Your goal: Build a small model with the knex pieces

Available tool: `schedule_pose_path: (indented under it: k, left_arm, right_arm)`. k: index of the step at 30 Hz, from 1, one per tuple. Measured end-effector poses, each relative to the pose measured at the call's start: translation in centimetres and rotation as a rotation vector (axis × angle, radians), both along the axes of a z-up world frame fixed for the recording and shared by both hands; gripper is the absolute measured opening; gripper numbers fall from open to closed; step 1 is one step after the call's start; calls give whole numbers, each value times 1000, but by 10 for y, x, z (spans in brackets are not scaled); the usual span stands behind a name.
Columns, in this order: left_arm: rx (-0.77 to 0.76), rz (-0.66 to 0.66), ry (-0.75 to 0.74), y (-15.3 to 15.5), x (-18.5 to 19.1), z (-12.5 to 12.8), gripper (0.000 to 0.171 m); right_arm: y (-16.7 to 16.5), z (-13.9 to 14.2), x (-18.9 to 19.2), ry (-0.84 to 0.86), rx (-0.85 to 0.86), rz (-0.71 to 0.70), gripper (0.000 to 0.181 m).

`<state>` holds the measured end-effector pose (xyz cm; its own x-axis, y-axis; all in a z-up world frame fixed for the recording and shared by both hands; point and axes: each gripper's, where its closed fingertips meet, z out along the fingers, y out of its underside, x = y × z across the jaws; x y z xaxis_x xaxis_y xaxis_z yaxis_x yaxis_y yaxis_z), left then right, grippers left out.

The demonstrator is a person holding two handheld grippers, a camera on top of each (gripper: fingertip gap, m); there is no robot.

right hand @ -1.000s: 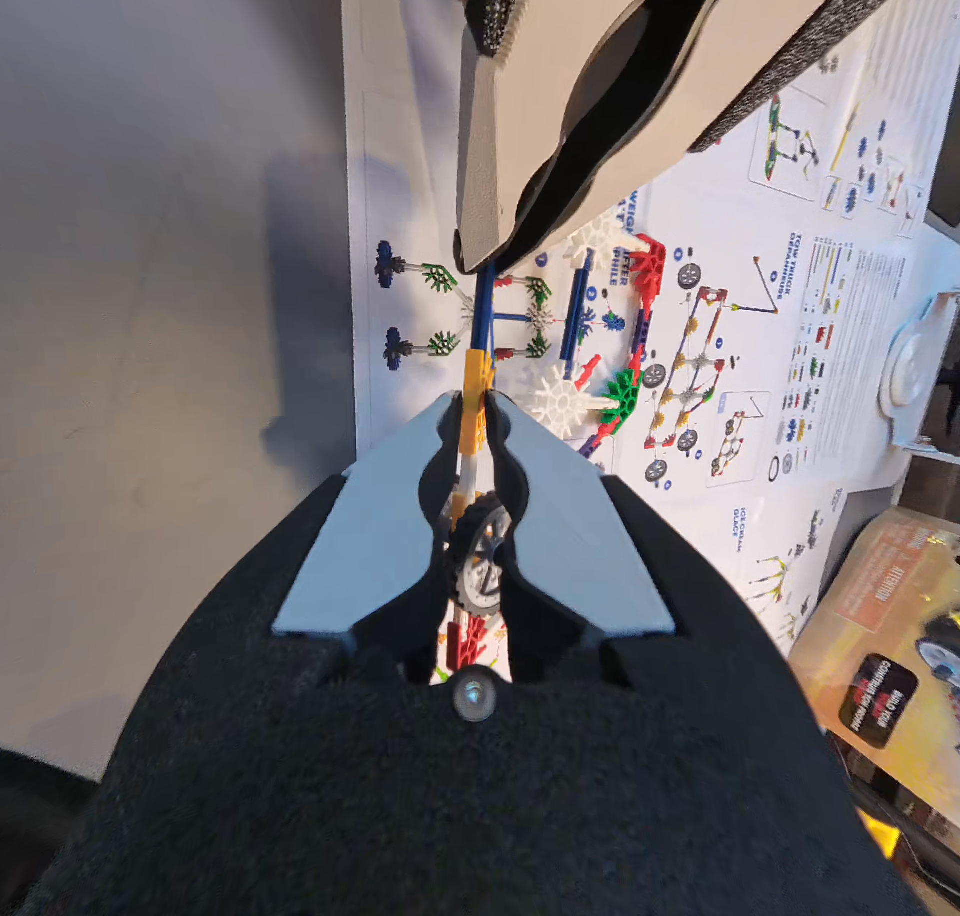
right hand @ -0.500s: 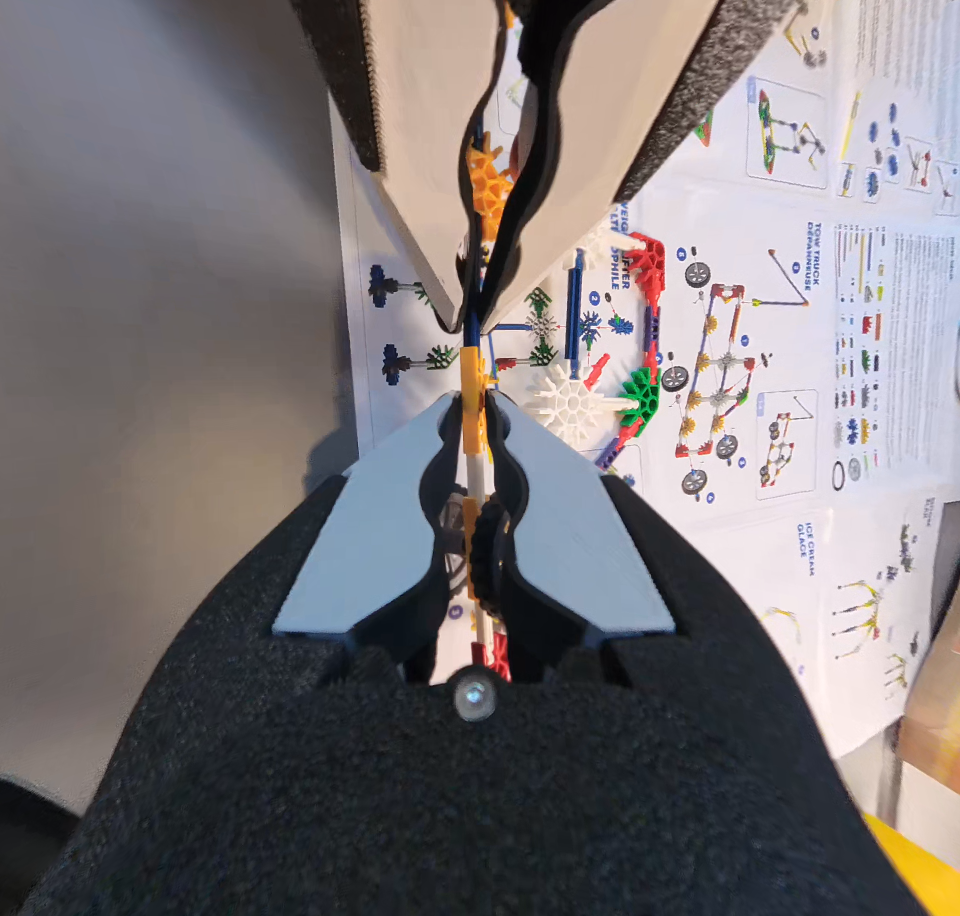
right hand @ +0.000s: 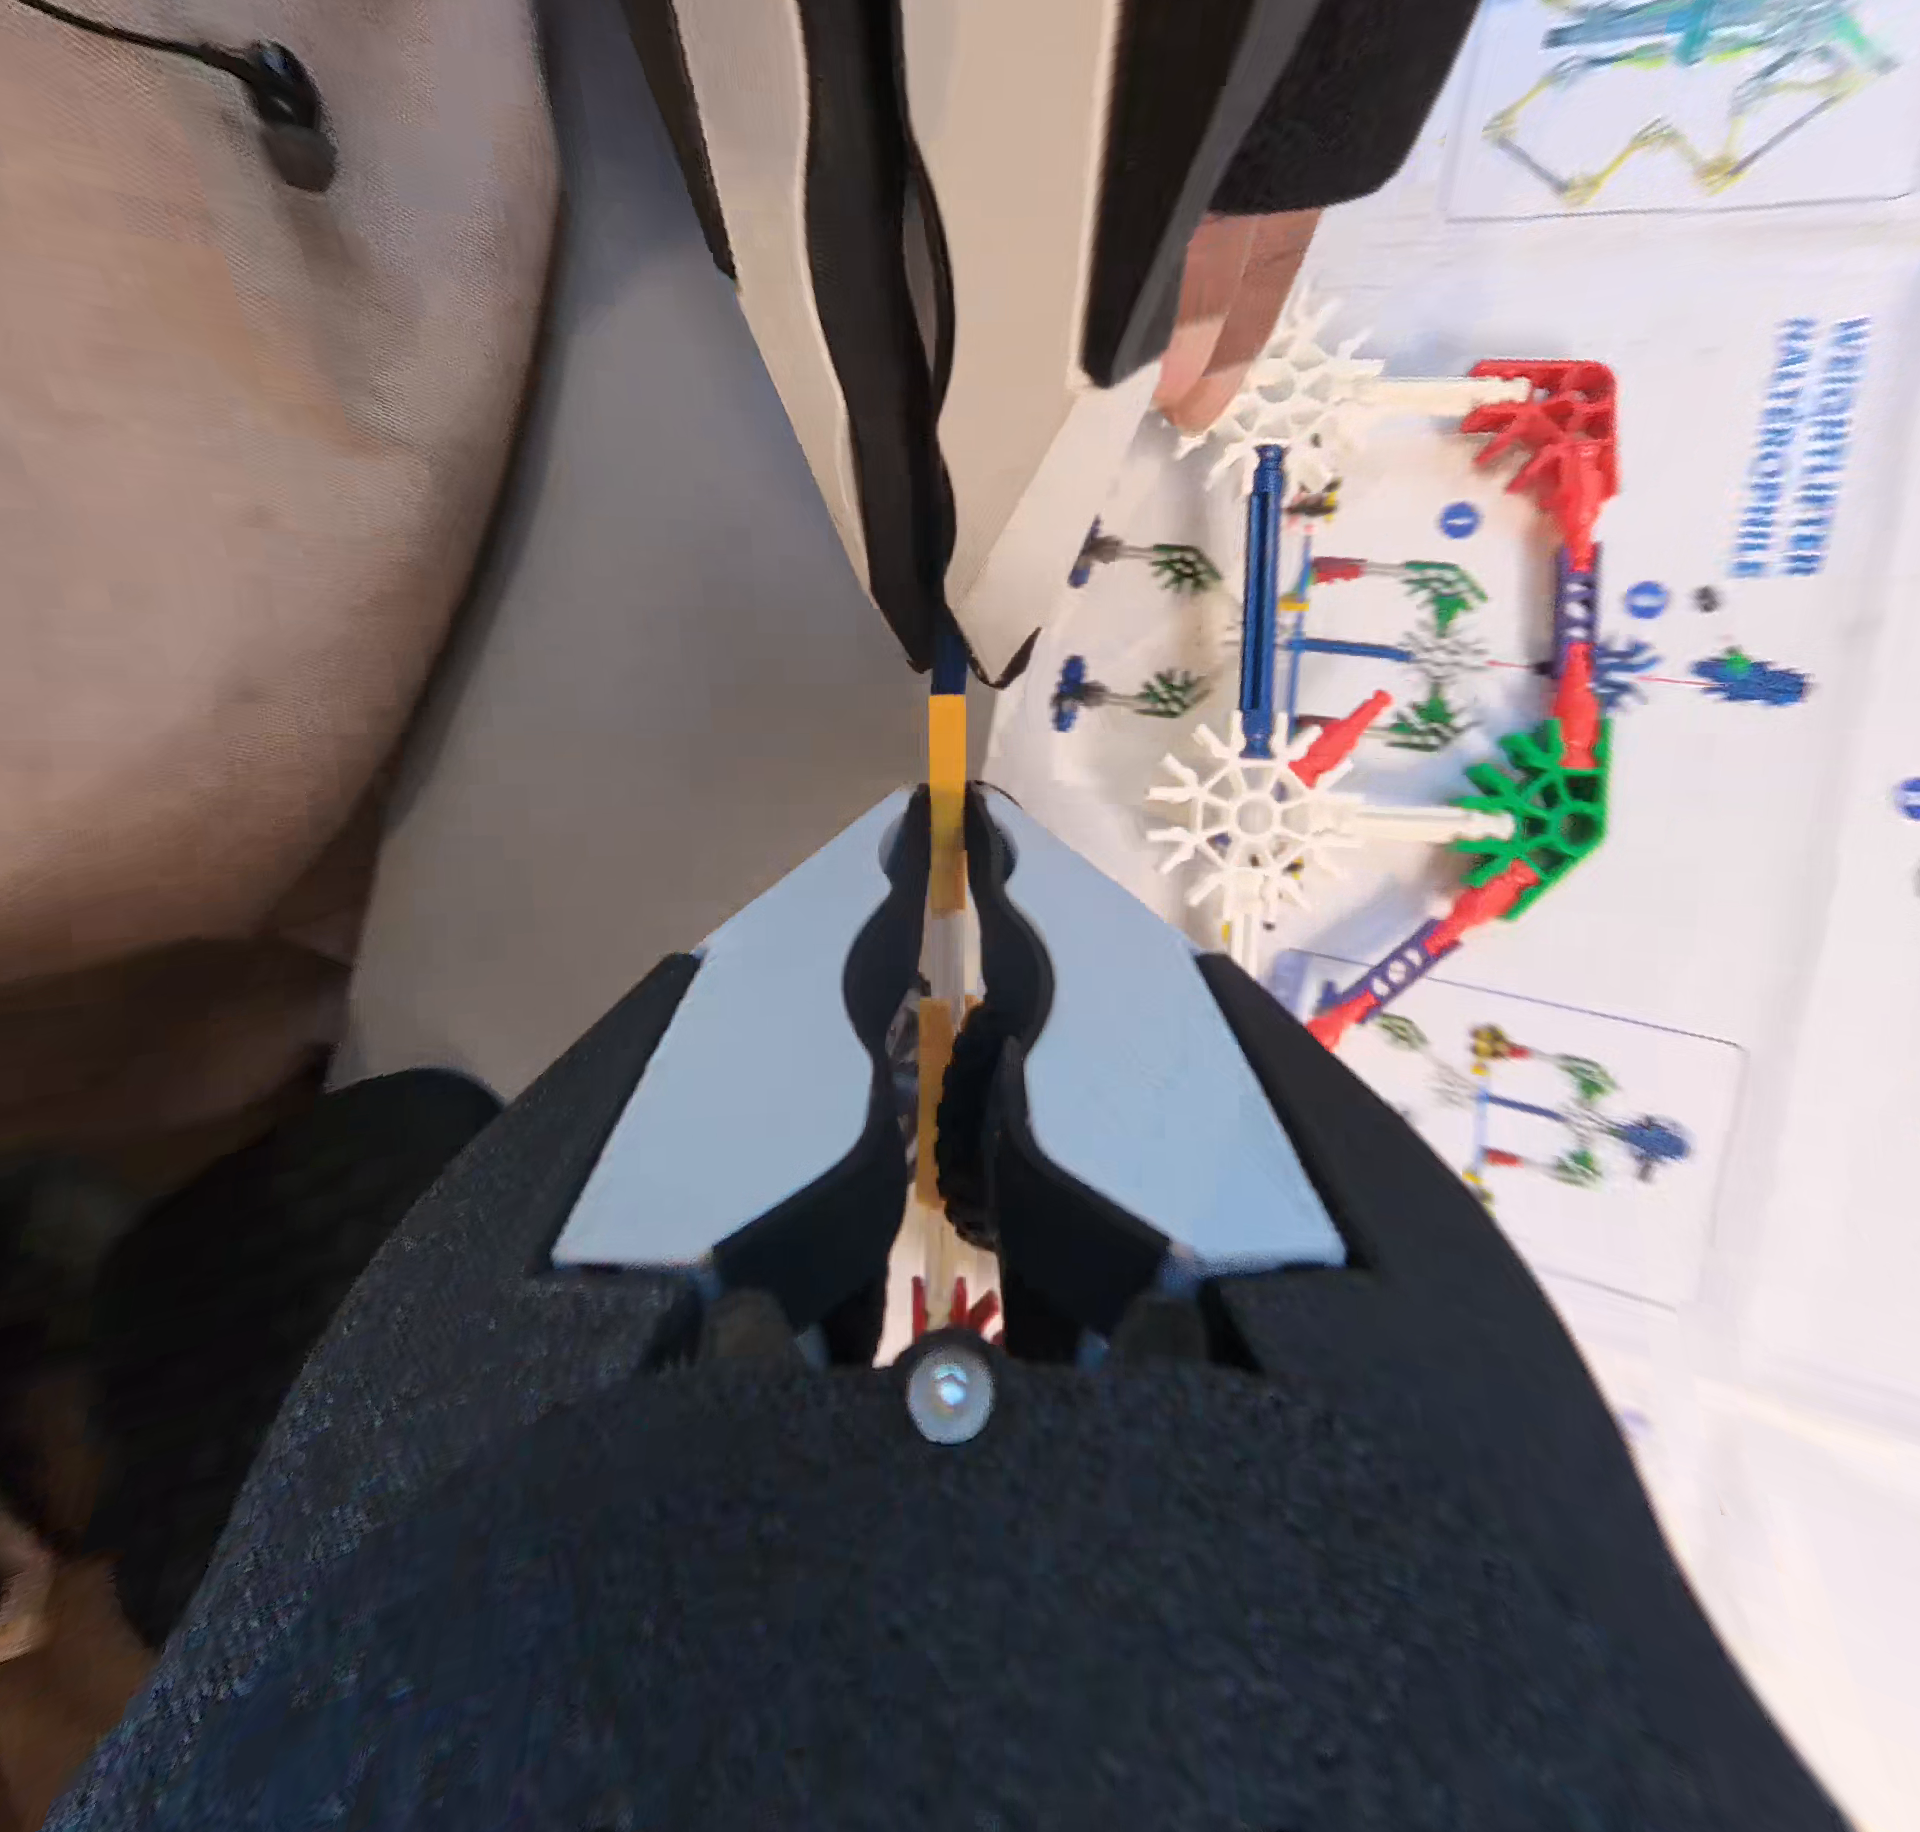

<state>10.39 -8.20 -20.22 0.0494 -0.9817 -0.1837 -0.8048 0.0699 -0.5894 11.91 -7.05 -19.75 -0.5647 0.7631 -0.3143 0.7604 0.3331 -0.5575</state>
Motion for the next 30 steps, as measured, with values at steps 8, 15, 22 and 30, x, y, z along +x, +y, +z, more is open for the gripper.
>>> schedule_pose_path:
  k: [8, 15, 22, 30]
  left_arm:
    - [-88, -107, -164, -14, 2, 7, 6]
    - [-132, 1, -216, 0, -1, 9, 7]
    - [-161, 94, -160, 0, 8, 0, 8]
    - [-144, 201, -24, -3, 5, -9, 7]
  right_arm:
    - [-15, 8, 0, 30, -208, 6, 3]
    - [3, 9, -5, 69, 30, -88, 3]
    - [8, -9, -1, 83, 428, -98, 12]
    - [4, -9, -4, 158, 513, -116, 9]
